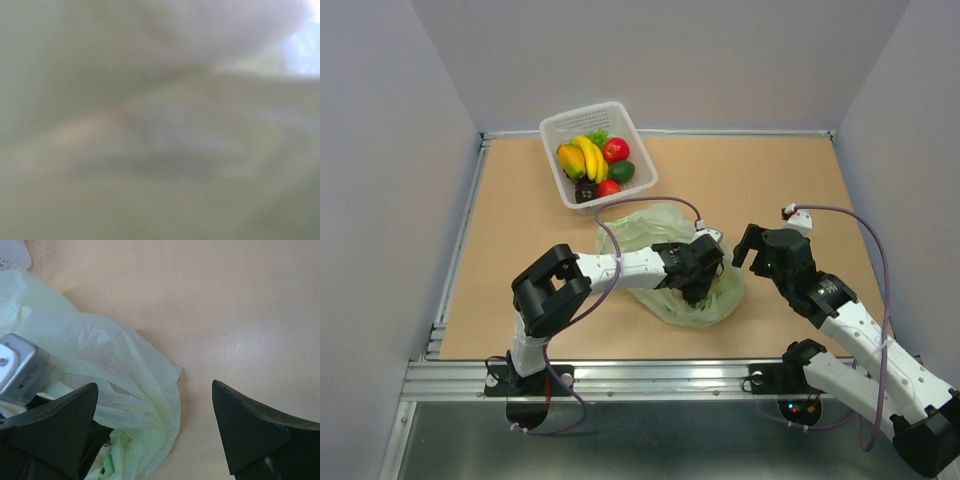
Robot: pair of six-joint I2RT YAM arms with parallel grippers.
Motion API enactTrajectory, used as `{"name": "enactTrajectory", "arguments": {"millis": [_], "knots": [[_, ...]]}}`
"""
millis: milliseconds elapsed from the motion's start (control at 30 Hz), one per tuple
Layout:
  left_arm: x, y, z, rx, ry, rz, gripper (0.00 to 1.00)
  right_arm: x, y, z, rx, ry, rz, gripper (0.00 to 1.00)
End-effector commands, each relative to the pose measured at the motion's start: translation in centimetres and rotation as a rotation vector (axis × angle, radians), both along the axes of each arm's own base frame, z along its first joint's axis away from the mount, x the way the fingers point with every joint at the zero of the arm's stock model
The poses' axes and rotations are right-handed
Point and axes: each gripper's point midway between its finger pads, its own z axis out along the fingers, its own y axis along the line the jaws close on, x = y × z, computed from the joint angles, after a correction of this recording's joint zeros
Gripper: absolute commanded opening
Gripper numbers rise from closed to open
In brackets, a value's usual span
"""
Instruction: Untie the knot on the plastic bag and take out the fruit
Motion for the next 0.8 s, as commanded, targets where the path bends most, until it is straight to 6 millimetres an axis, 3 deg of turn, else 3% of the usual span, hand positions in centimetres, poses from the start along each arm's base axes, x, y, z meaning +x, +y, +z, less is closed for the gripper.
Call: {"name": "enactTrajectory", "arguments": {"millis": [0, 67, 100, 133, 267, 367, 433, 467, 500, 533, 567, 600, 633, 767], "knots": [[0.9, -1.3, 9.2, -0.163, -0.105, 0.001, 0.40, 0.2, -0.6, -0.3, -0.003, -0.006, -0.034, 1.00], [1.6, -1.5, 13.6, -0.221, -0.176, -0.007, 0.40, 0.3, -0.7, -0.1, -0.010, -0.011, -0.040, 1.00], [1.8, -1.3, 14.9, -0.221, -0.195, -0.009, 0.40, 0.3, -0.7, 0.0, -0.011, -0.014, -0.041, 1.00], [2.4, -1.6, 17.6, -0.262, -0.234, -0.005, 0.40, 0.4, -0.8, 0.1, -0.014, -0.015, -0.043, 1.00], [4.2, -0.6, 25.0, -0.334, -0.349, 0.007, 0.40, 0.5, -0.7, 0.2, -0.014, -0.016, -0.042, 1.00], [6.6, 1.4, 30.1, -0.397, -0.430, 0.051, 0.40, 0.5, -0.5, 0.2, -0.009, -0.013, -0.037, 1.00], [9.5, 4.1, 32.7, -0.416, -0.494, 0.117, 0.41, 0.5, -0.4, 0.3, -0.005, -0.012, -0.030, 1.00], [12.1, 6.6, 33.7, -0.412, -0.534, 0.183, 0.41, 0.4, -0.3, 0.3, -0.002, -0.014, -0.025, 1.00], [12.1, 6.6, 34.0, -0.418, -0.537, 0.183, 0.41, 0.4, -0.2, 0.3, -0.001, -0.011, -0.019, 1.00], [14.7, 9.3, 34.6, -0.408, -0.559, 0.256, 0.41, 0.4, -0.1, 0.3, 0.003, -0.012, -0.015, 1.00], [15.9, 10.6, 34.7, -0.397, -0.567, 0.285, 0.41, 0.4, 0.0, 0.3, 0.006, -0.009, -0.011, 1.00], [17.3, 11.5, 34.3, -0.377, -0.569, 0.309, 0.41, 0.3, 0.2, 0.3, 0.013, -0.005, 0.001, 1.00], [19.4, 13.8, 34.1, -0.348, -0.589, 0.364, 0.41, 0.3, 0.3, 0.3, 0.019, -0.005, 0.003, 1.00], [24.6, 18.4, 32.7, -0.286, -0.614, 0.466, 0.46, 0.2, 0.8, 0.4, 0.045, -0.002, 0.016, 1.00]]}}
